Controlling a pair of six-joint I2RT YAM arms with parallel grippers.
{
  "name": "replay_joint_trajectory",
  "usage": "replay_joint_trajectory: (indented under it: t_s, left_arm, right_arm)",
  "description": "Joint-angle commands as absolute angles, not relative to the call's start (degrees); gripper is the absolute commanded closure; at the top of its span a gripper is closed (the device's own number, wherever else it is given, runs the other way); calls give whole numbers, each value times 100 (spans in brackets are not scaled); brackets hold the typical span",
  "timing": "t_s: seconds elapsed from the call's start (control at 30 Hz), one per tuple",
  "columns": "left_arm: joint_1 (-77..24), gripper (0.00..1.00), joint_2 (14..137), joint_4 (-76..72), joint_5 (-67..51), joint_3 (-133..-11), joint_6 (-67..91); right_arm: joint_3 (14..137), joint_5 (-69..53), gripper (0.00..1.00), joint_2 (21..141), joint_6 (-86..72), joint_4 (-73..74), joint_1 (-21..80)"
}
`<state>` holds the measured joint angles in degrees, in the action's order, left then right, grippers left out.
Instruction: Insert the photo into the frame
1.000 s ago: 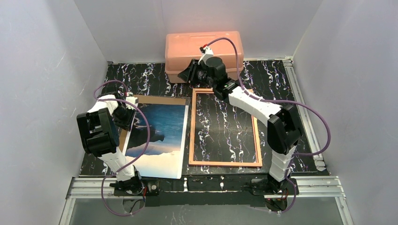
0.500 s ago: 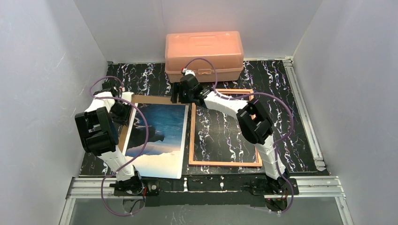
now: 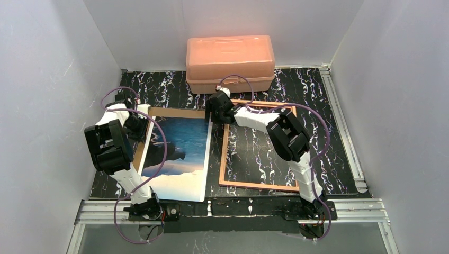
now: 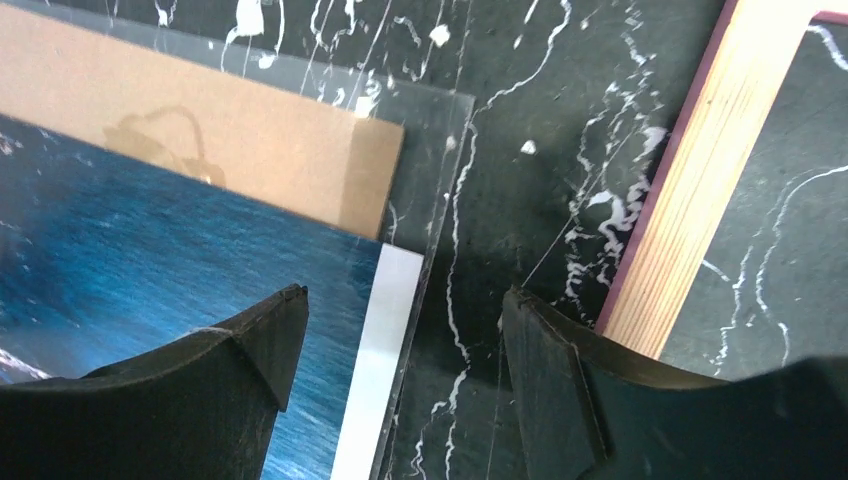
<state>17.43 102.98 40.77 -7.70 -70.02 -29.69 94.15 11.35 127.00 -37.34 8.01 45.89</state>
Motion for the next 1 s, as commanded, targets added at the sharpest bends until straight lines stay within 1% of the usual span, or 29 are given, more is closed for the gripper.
replay_joint_trajectory:
  t_s: [0.0,0.17,0.4,0.63,0.87,0.97]
  left_arm:
    - [1753,74,10331,4133,-800,-7113,-2882]
    - [1756,74,10431,3979,-632,-7198,-2735]
    - [1767,75,10433,3783,-406,-7389,-2522]
    - [1668,75,10862,3788,-510,-7397,-2421]
    - [1498,76,11048,3706,-615,-7270,-2374]
    - [1452,76,11128,3670,-575,-7243,-2372]
  right_arm:
    - [9197,1430,20,12391,-3792,1045,4452]
    - [9242,1388,19,12352,-3773,1027,4397]
    - [9892,1102,16,12883,-3898,1167,4366]
    - [10277,933,14,13301,-4151,1167,4367]
    - [10377,852,14,13470,-4364,1090,4367]
    - [10178,332,14,13453,-4731,709,4352]
